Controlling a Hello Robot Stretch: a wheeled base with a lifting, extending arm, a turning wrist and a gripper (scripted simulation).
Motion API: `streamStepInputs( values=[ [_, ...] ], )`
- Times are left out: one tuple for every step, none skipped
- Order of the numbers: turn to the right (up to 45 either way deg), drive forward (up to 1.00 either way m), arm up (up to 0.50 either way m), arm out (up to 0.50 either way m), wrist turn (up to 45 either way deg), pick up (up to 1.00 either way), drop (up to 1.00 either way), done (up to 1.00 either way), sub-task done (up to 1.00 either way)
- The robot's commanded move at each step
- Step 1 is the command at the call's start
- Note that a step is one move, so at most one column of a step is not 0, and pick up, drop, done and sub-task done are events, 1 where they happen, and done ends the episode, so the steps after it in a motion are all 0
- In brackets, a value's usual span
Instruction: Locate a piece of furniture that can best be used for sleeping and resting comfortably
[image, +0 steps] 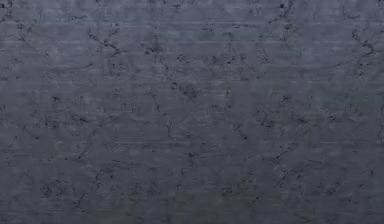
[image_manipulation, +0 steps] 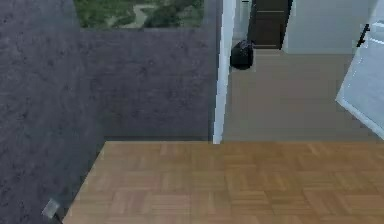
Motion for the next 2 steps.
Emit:
streamStepInputs(
  values=[
    [45.0,0.00,0.00,0.00,0.0,0.00,0.00,0.00,0.00],
    [45.0,0.00,0.00,0.00,0.0,0.00,0.00,0.00,0.00]
  ],
)
